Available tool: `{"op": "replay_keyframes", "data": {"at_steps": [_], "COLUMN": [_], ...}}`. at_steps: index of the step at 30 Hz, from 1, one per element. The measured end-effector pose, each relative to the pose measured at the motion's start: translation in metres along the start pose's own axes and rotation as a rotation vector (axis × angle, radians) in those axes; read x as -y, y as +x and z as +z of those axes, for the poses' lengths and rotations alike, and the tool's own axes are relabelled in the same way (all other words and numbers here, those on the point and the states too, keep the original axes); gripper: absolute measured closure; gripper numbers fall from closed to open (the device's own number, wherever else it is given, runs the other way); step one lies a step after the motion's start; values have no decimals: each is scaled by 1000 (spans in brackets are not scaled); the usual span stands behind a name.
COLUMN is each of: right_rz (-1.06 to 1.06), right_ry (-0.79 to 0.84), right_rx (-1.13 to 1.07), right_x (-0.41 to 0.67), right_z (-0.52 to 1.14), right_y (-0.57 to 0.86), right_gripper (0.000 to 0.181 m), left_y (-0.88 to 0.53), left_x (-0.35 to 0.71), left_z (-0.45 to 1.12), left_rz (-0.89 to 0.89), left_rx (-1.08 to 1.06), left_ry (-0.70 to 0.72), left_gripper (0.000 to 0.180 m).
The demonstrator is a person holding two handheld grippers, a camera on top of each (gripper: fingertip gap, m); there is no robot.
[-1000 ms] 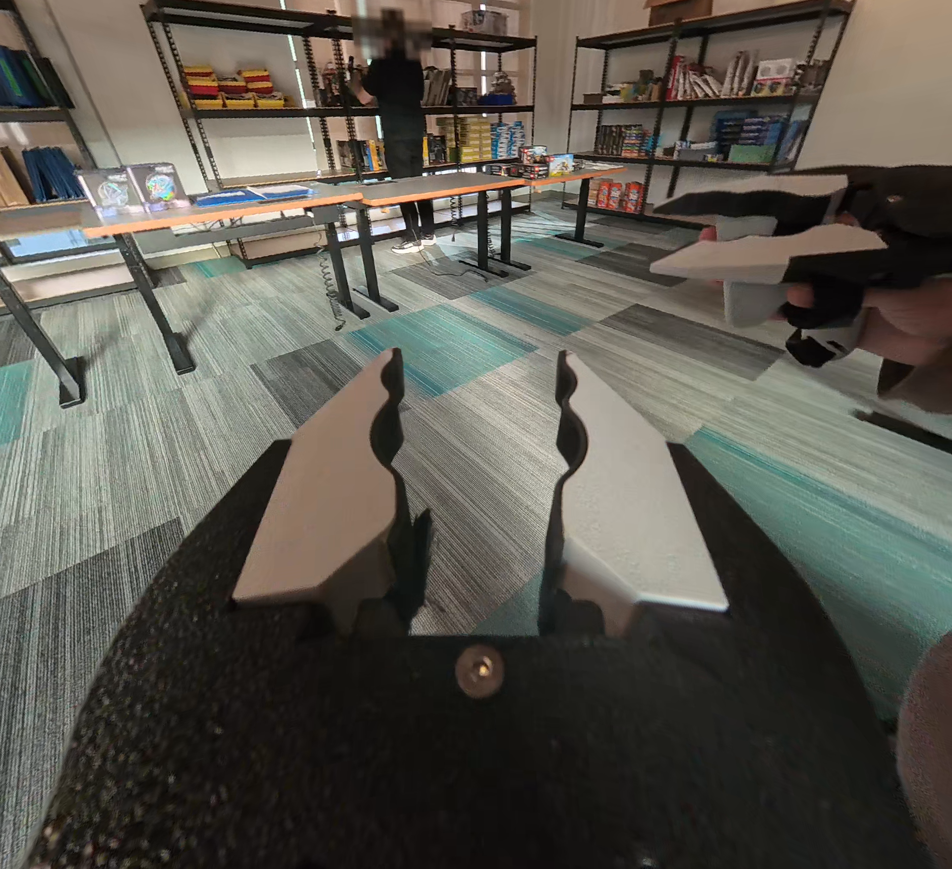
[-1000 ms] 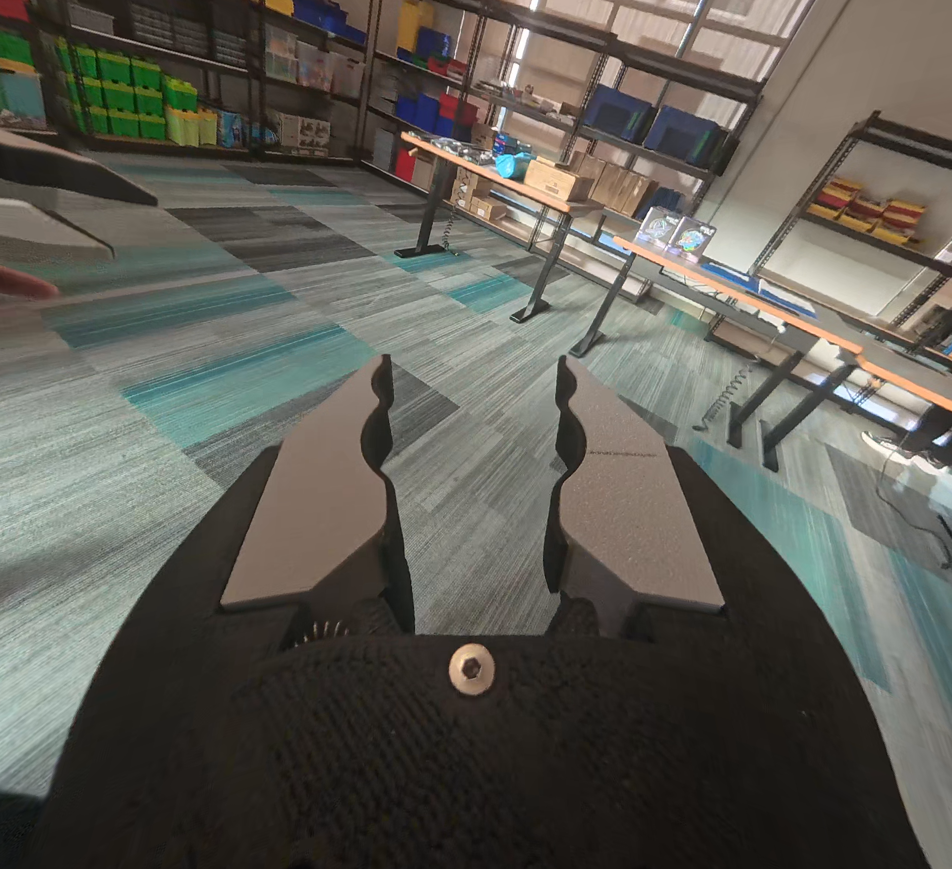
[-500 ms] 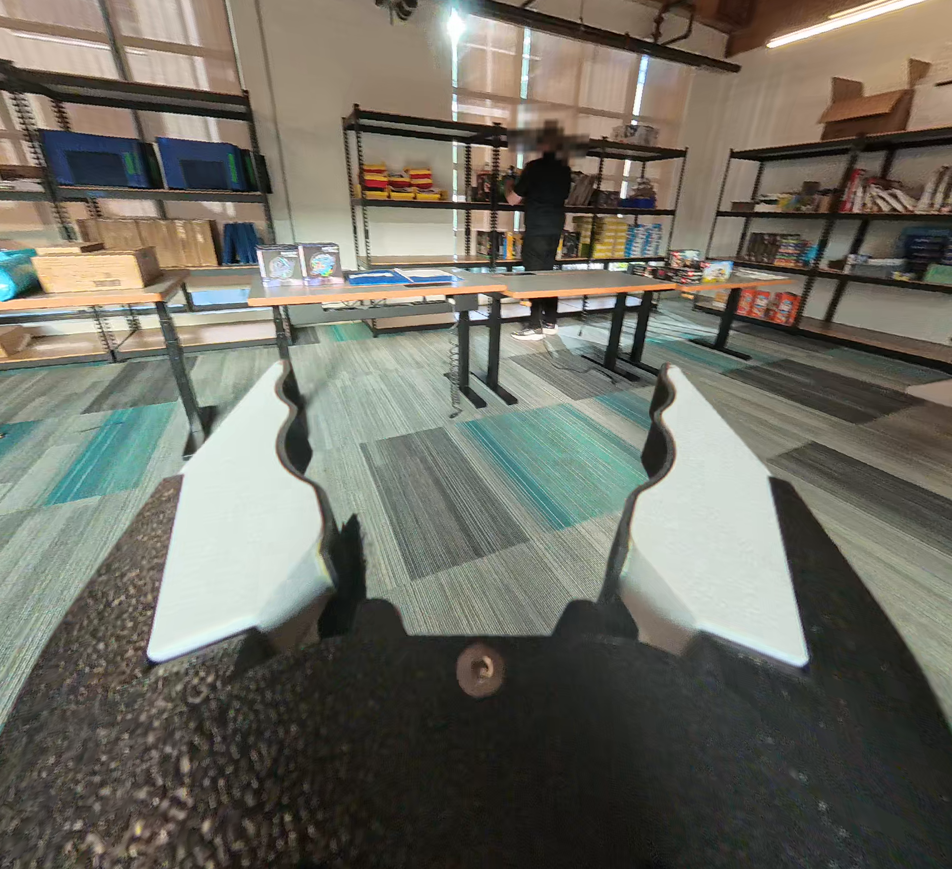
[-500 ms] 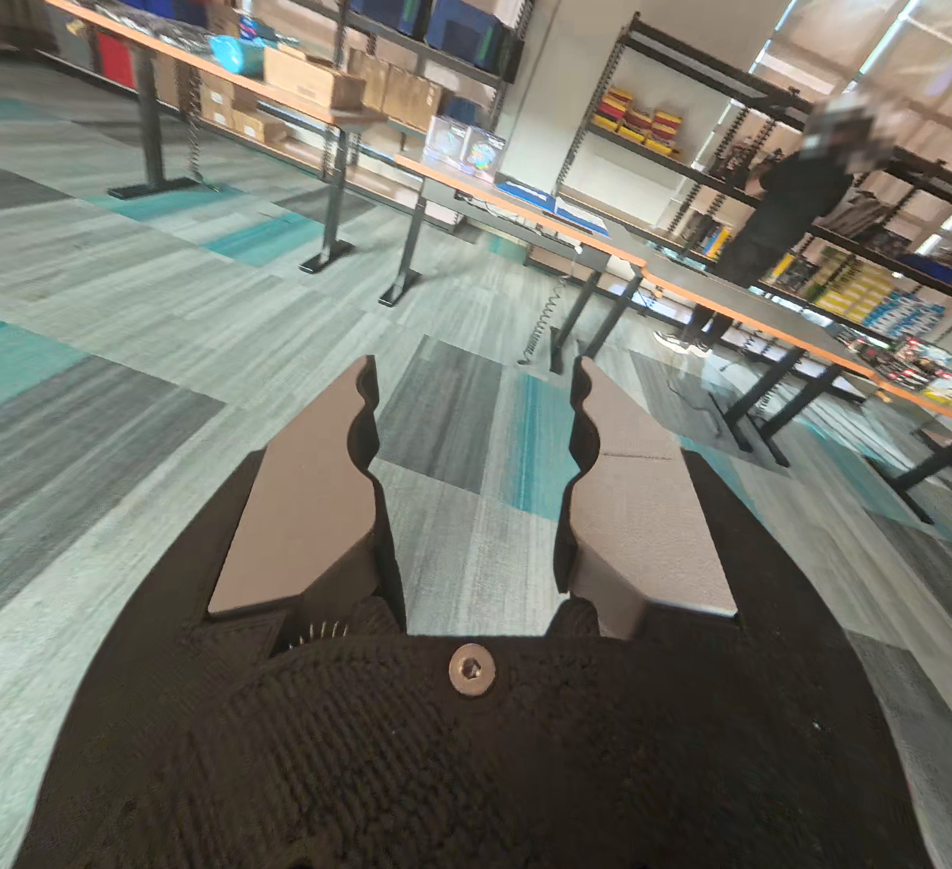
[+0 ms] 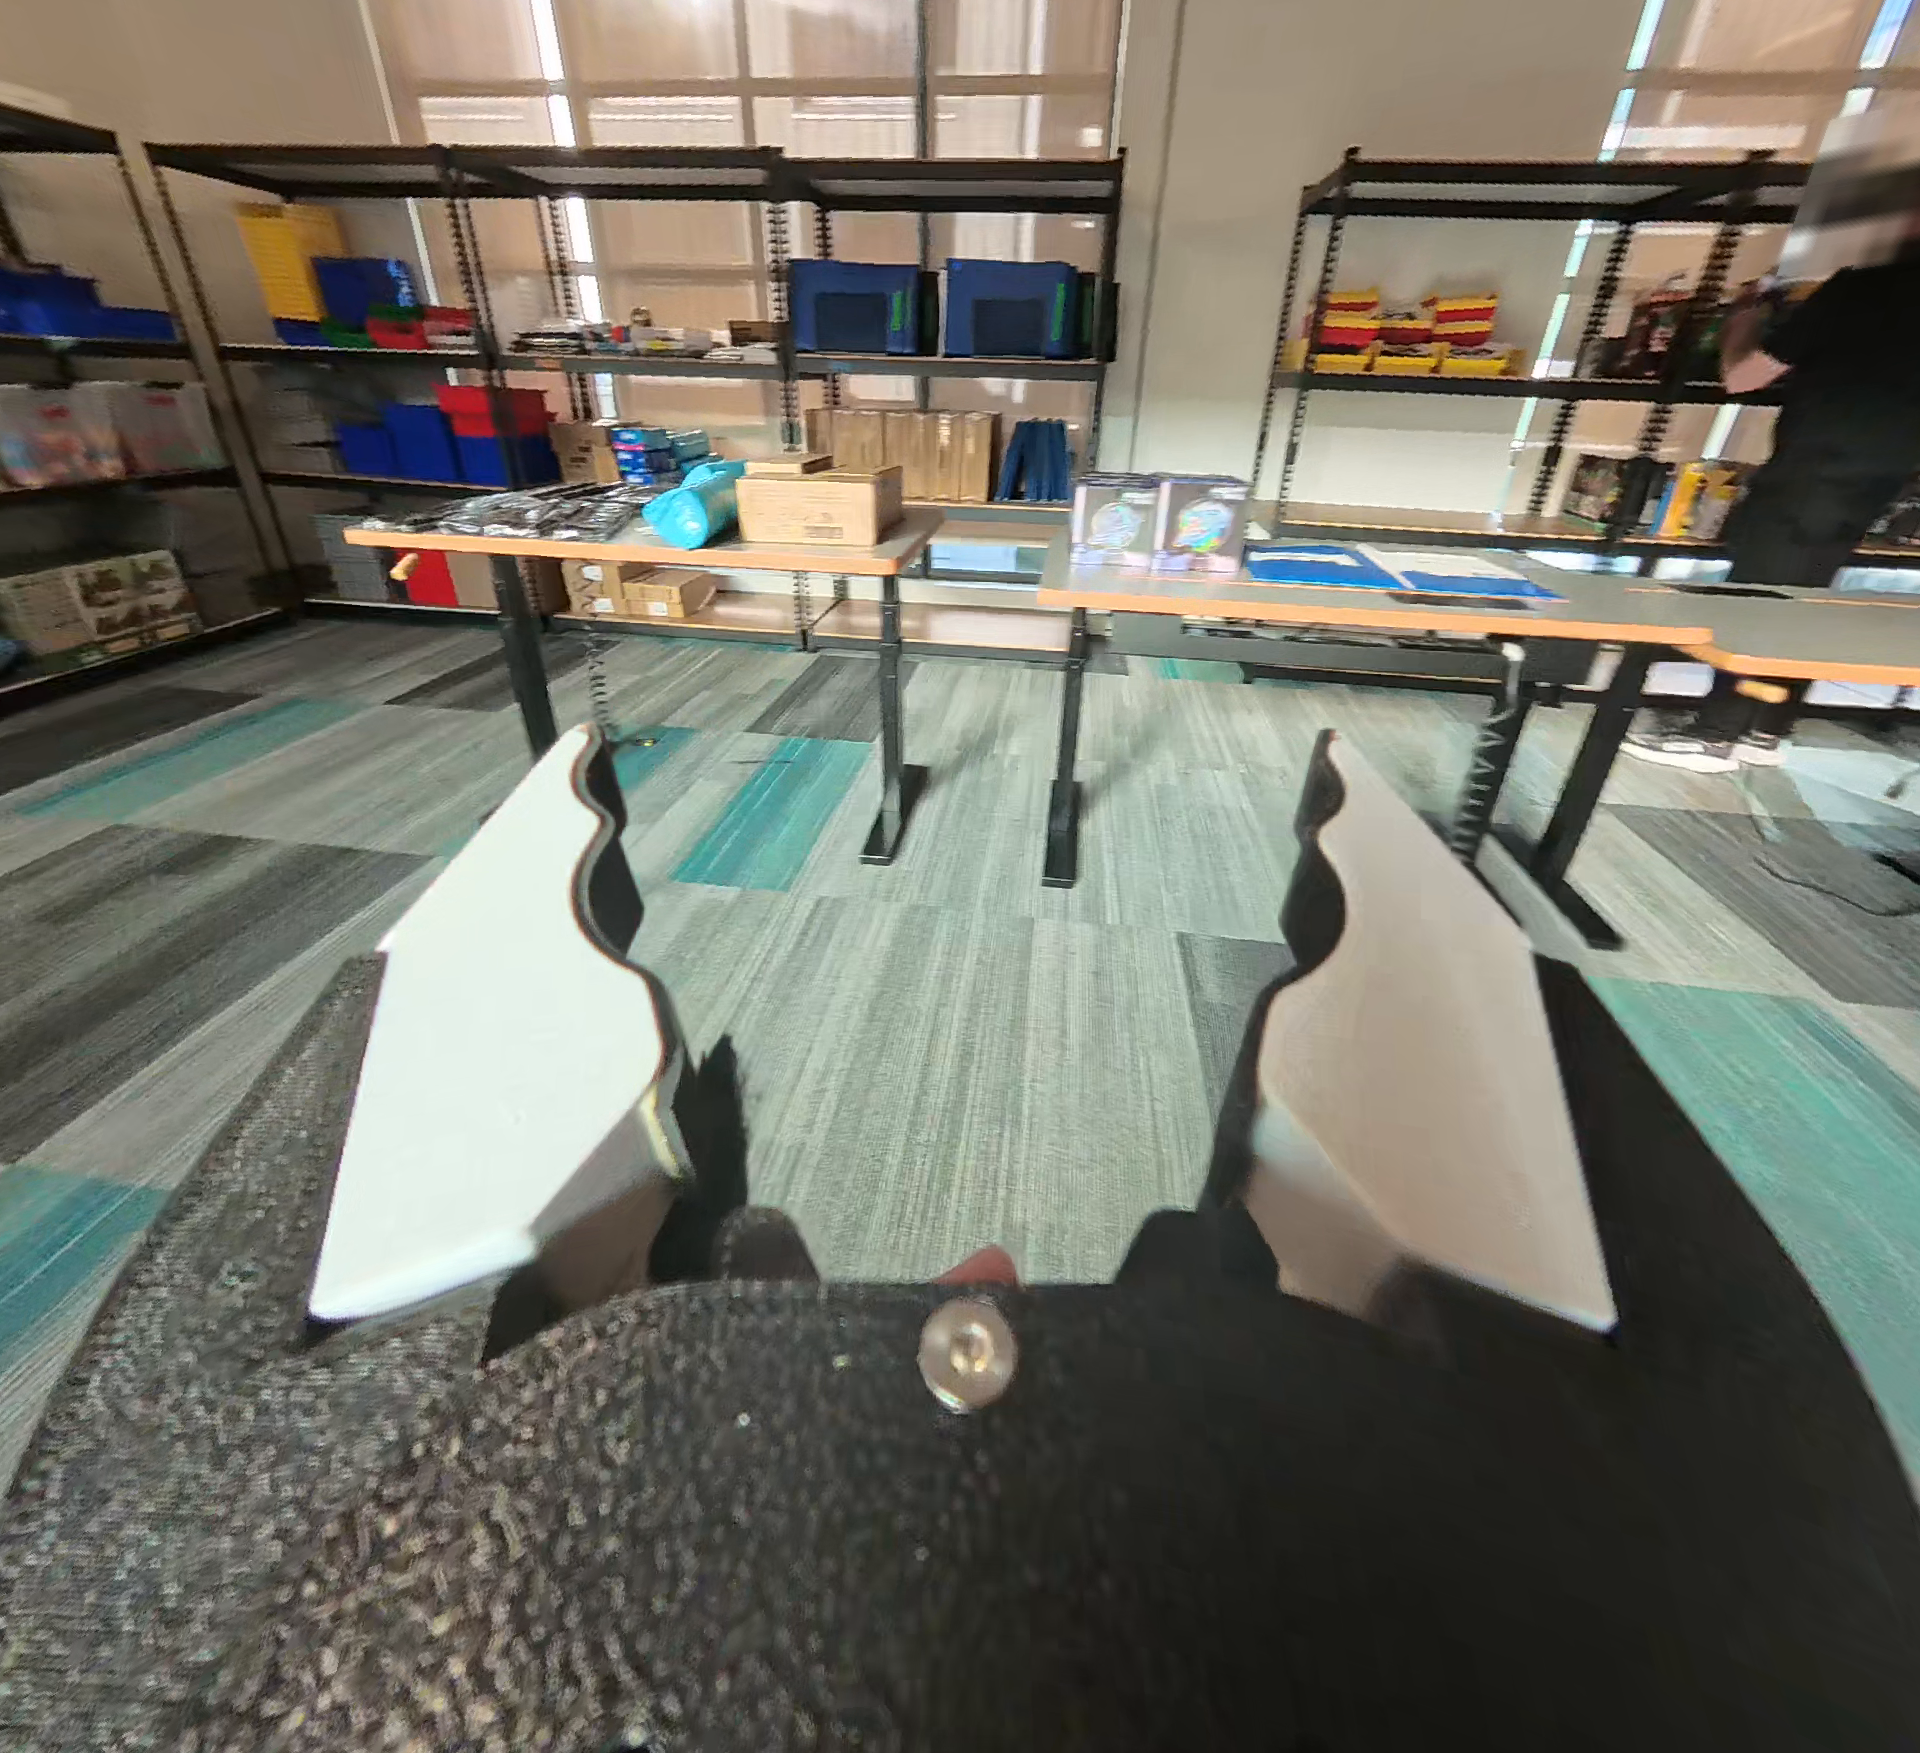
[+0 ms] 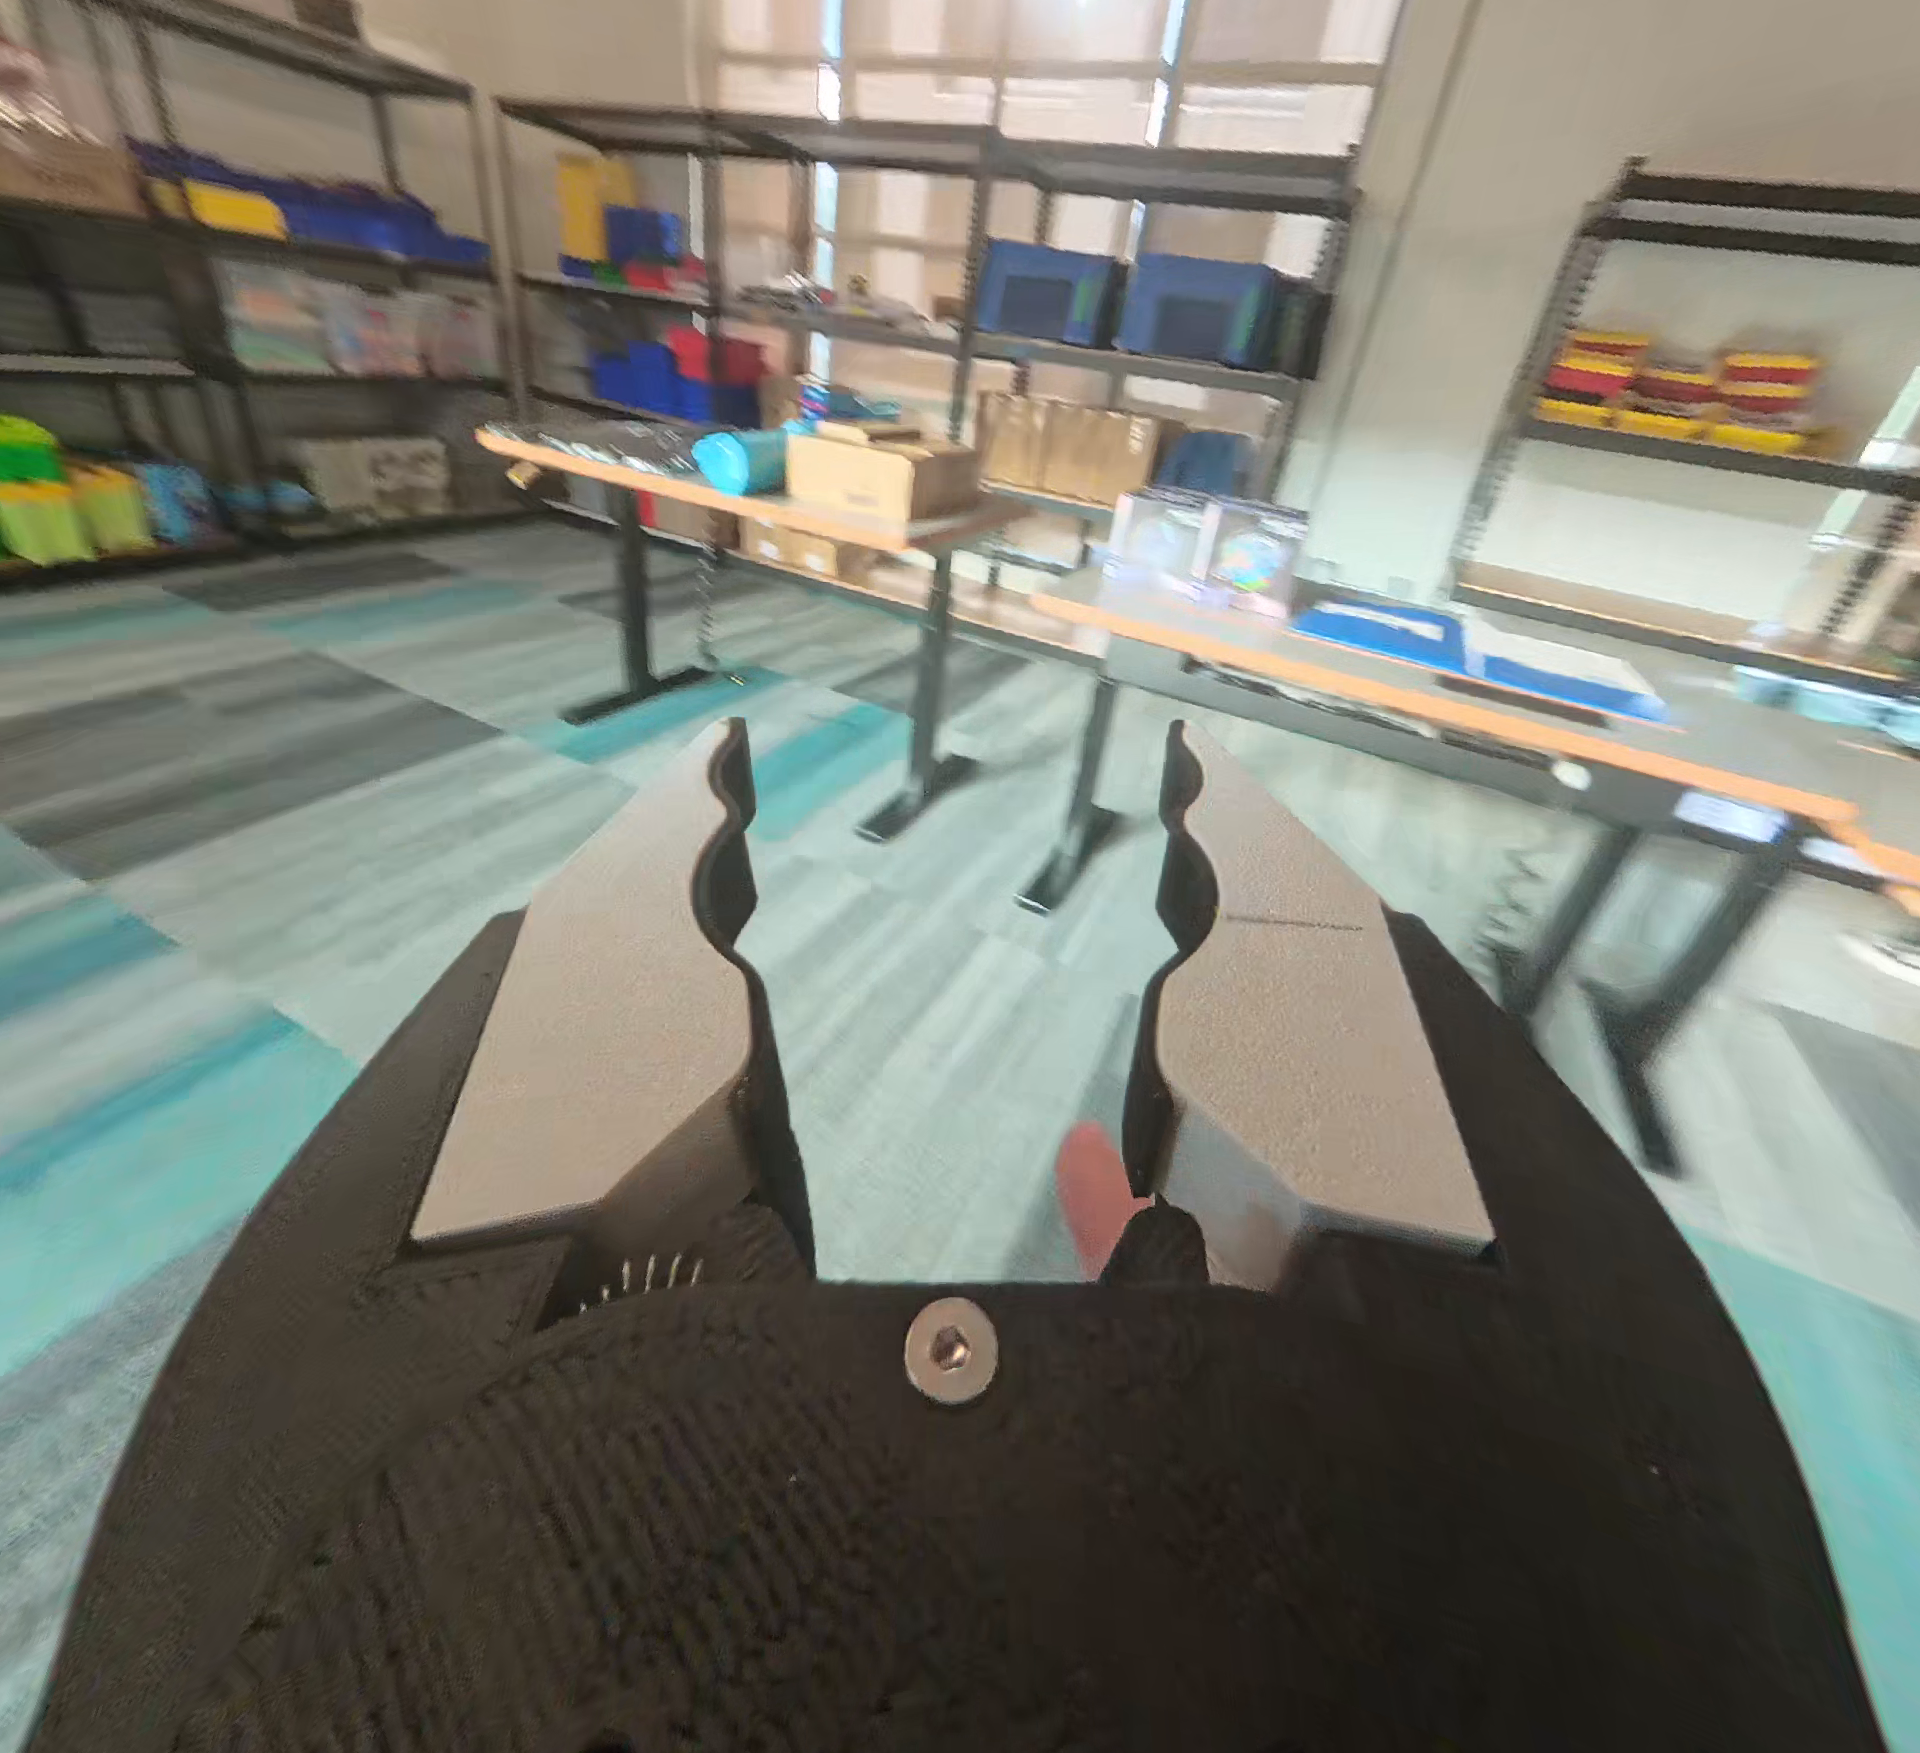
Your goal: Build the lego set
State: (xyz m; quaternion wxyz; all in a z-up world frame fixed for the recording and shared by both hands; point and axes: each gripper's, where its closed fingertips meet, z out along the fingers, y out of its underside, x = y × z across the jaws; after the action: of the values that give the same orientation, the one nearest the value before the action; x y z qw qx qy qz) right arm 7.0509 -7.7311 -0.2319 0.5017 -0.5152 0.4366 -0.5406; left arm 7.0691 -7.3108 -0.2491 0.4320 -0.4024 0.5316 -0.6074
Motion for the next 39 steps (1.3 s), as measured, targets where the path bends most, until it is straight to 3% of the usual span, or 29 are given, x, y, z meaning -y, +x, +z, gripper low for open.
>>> {"op": "replay_keyframes", "data": {"at_steps": [4, 11, 20, 22, 26, 32, 39], "right_rz": [113, 73, 18, -34, -165, -115, -35], "right_ry": [53, -14, 44, 21, -35, -109, -213], "right_rx": [225, 408, 396, 398, 399, 455, 706], "right_x": [-12, -39, -25, -46, -90, -120, -156], "right_z": [129, 329, 556, 604, 723, 923, 1083], "right_y": [-87, -198, -229, -236, -250, -308, -452], "right_gripper": [103, 102, 102, 103, 103, 102, 99], "left_y": [-89, -251, -342, -359, -415, -543, -675], "left_x": [-31, -72, -70, -73, -70, -94, -105], "left_z": [38, 129, 372, 426, 512, 631, 689], "left_rz": [30, 8, 19, 83, 257, 125, 160], "left_rx": [206, 459, 344, 350, 473, 593, 778], "left_ry": [-6, -66, -15, 17, 123, -5, -51], "left_gripper": [58, 58, 65, 77, 82, 84, 94]}}
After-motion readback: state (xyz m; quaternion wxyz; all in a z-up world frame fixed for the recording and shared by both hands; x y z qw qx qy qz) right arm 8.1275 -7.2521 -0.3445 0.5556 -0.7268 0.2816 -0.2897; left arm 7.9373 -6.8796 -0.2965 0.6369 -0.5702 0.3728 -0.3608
